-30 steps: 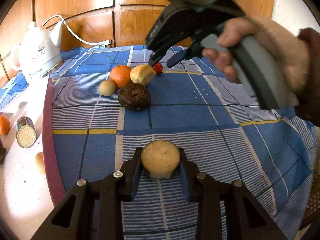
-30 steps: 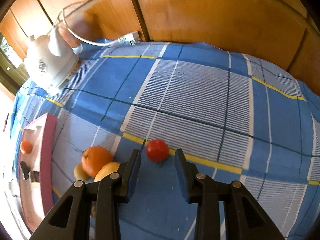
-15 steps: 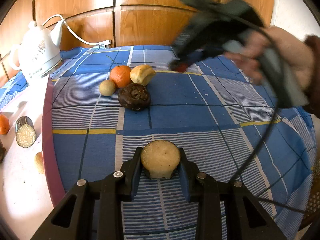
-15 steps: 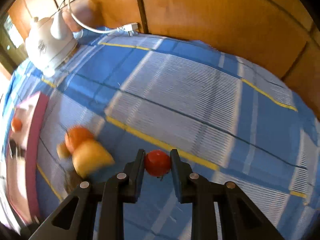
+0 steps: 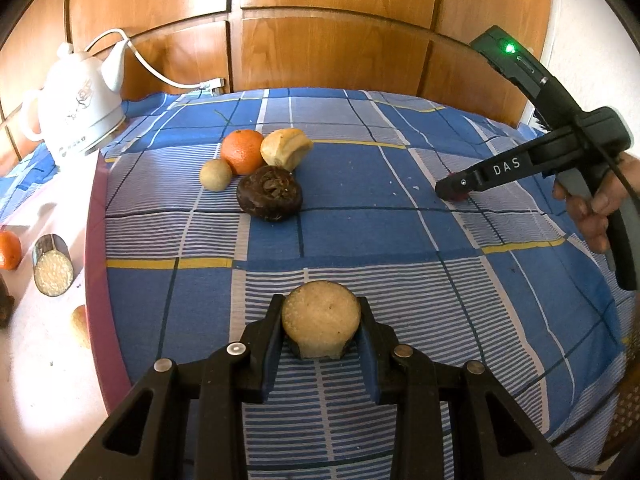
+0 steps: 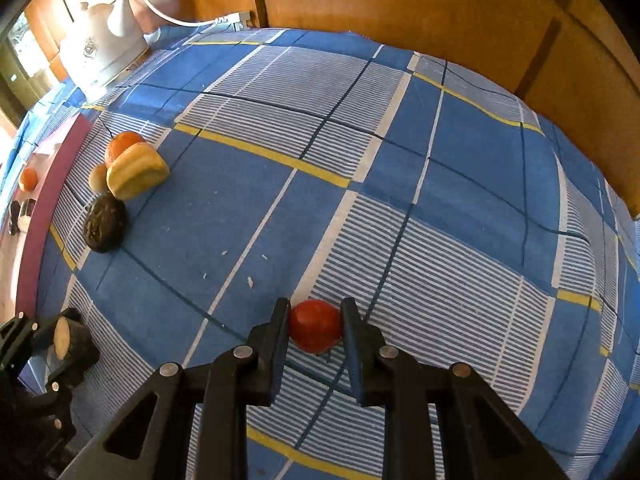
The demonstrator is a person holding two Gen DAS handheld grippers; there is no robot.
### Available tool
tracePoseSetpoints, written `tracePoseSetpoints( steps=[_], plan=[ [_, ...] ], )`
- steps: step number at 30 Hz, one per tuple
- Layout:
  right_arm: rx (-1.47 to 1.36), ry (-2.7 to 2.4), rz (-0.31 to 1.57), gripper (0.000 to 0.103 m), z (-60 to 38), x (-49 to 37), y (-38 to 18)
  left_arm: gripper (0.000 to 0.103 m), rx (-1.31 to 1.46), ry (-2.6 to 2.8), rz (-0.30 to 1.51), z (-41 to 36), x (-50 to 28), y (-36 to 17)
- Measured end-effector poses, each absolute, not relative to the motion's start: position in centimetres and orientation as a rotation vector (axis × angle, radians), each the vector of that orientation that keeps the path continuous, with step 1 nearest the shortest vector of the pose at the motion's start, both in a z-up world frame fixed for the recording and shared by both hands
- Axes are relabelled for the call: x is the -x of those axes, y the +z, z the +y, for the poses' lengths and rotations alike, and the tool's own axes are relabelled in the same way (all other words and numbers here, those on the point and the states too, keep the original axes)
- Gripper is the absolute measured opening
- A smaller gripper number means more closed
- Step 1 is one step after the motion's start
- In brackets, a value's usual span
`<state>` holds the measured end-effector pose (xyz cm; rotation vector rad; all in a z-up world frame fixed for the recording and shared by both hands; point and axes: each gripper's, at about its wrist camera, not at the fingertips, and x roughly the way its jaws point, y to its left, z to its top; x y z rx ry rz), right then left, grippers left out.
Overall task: Organize fruits
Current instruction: 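Carry the pale round fruit with the left tool into the tray and open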
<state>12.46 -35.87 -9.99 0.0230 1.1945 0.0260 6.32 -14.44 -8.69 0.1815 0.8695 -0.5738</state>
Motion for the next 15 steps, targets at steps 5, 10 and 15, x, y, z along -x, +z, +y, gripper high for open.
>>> tracePoseSetpoints(
  steps=[5,10,15],
  plan=[
    [-0.041,0.036,1.184,0.026,-36.7,-11.8,-10.0,0.033,-0.190,-0.561,0.883,-14.7,-6.4,-8.6],
    [-0.054,0.039,1.180,0.026,-37.2,-11.9,-10.3,0.033,-0.196,-0.538,0.902,-15.0,-6.5,-8.3],
    [-0.023,0.032,1.173,0.026,-37.1,-12.2,-10.7,0.033,-0.170,-0.514,0.902,-14.3,-6.1,-7.1]
  ],
)
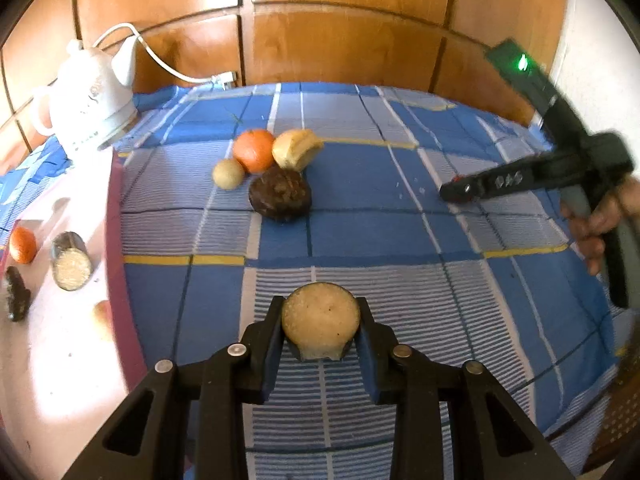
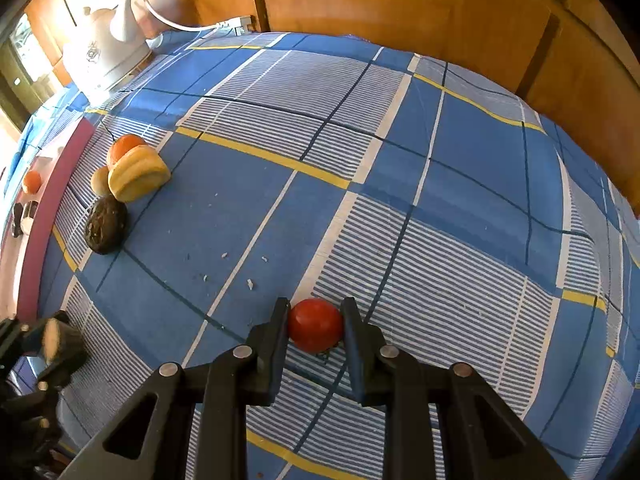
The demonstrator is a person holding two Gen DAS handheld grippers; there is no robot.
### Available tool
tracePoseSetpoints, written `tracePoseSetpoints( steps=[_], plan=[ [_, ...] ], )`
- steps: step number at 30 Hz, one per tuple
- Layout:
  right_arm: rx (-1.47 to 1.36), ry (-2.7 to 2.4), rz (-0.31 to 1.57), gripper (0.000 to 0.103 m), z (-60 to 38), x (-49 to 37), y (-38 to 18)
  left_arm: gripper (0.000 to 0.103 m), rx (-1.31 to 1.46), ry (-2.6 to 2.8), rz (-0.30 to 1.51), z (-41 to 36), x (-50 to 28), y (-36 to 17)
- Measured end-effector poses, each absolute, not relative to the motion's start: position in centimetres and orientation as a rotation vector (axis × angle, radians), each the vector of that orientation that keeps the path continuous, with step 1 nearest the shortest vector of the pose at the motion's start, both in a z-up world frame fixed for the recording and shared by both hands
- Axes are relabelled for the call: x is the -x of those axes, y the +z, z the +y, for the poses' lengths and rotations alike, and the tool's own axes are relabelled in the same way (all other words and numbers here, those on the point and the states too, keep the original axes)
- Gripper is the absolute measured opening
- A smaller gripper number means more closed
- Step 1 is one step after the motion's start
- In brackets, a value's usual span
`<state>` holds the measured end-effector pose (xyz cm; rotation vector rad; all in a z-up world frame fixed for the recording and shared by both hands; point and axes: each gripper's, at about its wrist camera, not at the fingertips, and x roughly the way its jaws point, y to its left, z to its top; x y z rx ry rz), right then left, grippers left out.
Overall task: Organize fruits
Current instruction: 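Carry the pale round fruit with the left tool into the tray and open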
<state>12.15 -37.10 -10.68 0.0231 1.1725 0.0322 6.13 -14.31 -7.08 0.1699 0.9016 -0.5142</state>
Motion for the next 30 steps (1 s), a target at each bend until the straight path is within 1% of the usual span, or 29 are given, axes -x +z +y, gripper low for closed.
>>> tracePoseSetpoints(
  steps=[8,12,21,30],
  plan=[
    [0.042,0.036,1.153,0.026,-36.1,-11.7,-10.7,0.033,-0.093,-0.422,0.798,-11.5,-6.4,-2.0],
    [0.035,0.036,1.152,0.026,-35.7,-12.1,-10.8,0.033,-0.071,-0.366,0.771,-9.7,-6.7,-0.6],
    [0.072,0.035,1.126,0.026,-34.8,-11.3,-10.8,0.033,-0.025,-0.269,0.765,-6.4,-7.5,0.0],
    [0.085,0.035,1.117,0.026,-34.5,-10.9,-10.6,0.033,0.026,-0.210,0.806,-3.8,-8.5,-1.1]
  ],
)
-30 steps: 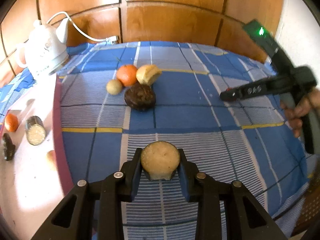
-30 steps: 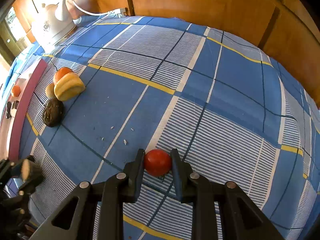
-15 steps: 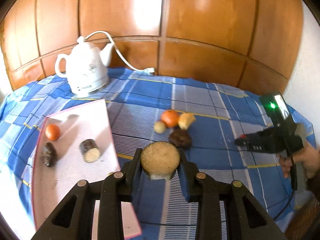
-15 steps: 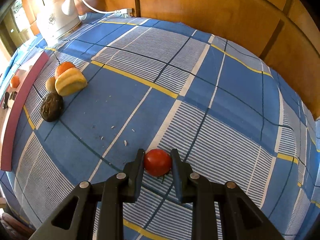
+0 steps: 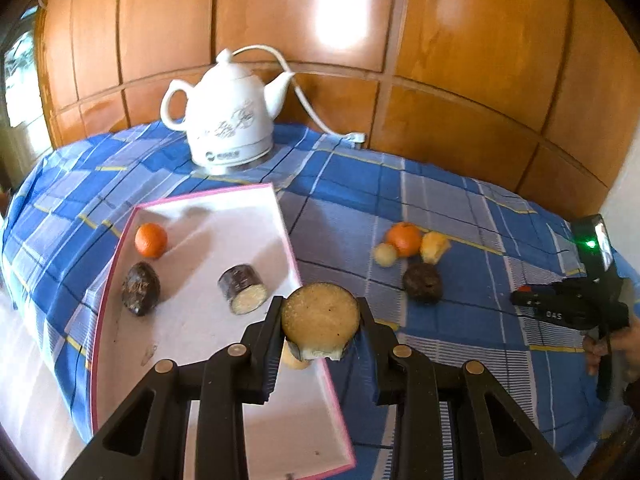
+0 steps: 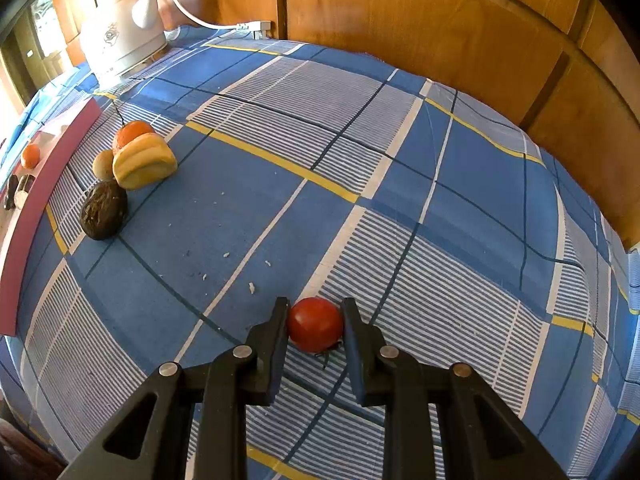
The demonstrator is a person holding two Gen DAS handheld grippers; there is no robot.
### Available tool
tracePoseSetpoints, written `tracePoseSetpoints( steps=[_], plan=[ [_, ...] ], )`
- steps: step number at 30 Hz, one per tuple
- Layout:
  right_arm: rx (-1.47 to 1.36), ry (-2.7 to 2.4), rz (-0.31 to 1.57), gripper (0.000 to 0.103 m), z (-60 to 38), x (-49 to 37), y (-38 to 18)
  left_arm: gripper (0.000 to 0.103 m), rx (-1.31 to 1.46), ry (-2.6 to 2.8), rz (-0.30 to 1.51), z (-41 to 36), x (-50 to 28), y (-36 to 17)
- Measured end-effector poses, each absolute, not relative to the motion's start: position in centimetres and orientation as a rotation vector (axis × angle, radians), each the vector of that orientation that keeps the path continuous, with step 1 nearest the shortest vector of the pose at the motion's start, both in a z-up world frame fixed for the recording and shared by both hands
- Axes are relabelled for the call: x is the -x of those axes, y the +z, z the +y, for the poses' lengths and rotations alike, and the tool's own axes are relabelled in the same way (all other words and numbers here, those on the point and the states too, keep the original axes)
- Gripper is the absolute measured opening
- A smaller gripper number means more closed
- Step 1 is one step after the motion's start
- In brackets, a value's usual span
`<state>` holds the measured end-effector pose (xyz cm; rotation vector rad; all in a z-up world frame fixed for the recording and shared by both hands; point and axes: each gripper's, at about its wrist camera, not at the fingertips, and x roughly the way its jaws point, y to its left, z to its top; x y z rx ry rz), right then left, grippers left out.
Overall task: Organize fruits
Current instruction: 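Carry the pale round fruit with the left tool into the tray and open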
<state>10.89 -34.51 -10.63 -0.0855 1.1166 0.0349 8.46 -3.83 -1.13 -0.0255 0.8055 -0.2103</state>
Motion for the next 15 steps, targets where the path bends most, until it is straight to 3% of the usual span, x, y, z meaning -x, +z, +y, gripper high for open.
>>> tracePoseSetpoints(
  steps=[15],
  plan=[
    [0.095,0.028,1.123,0.026,-34.2,-11.2,-10.5,0.033,0.308,-0.087,0.937,5.8,-14.2,-3.9]
  ],
)
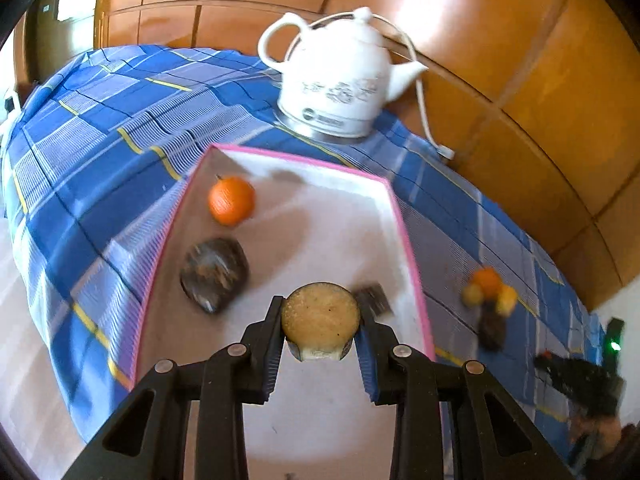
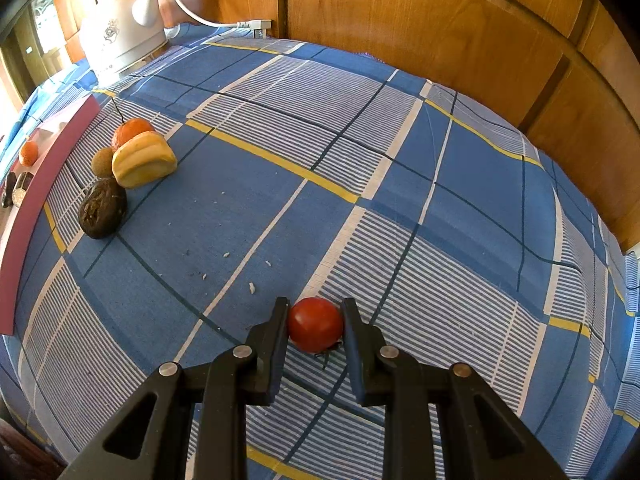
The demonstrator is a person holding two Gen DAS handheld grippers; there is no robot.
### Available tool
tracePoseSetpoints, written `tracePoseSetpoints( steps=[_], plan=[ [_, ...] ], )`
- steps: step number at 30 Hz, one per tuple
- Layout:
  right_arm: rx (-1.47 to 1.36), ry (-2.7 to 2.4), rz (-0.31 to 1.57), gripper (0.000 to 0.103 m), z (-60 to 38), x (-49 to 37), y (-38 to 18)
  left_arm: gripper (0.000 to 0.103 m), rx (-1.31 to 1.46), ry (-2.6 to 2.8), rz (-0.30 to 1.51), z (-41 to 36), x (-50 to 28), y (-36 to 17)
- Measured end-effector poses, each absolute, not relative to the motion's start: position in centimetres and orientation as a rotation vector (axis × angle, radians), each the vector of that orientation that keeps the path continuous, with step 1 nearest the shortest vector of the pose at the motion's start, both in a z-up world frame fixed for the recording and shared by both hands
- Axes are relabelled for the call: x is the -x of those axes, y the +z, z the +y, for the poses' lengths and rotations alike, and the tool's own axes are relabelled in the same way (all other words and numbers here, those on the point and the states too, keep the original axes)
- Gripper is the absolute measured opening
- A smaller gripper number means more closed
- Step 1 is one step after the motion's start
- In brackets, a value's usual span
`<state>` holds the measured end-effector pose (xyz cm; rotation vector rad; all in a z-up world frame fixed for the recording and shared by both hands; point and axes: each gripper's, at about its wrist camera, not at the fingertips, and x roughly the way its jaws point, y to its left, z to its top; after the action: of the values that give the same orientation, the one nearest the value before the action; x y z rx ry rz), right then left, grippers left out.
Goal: Organize fruits
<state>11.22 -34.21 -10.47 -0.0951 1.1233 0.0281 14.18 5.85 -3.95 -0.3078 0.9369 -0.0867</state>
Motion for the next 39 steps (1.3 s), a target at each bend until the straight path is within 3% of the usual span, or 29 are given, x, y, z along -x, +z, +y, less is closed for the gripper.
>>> tracePoseSetpoints(
  steps=[8,11,39],
  plan=[
    [0.093,0.025,1.122,0.026,-34.3,-11.3,-10.5,0.034,0.242,-0.063,0.946,5.8,-18.8,-5.0],
    [0.092,0.026,1.122,0.026,-34.3,-11.3,-10.5,0.047,0.198,-0.048,0.934,5.7,-19.5,-5.1],
    [0.129,0.017,1.113,0.026,-34.0,-11.0,-10.3,0.048,0.095,-0.013,0.813,3.1,-8.1,-1.4]
  ],
)
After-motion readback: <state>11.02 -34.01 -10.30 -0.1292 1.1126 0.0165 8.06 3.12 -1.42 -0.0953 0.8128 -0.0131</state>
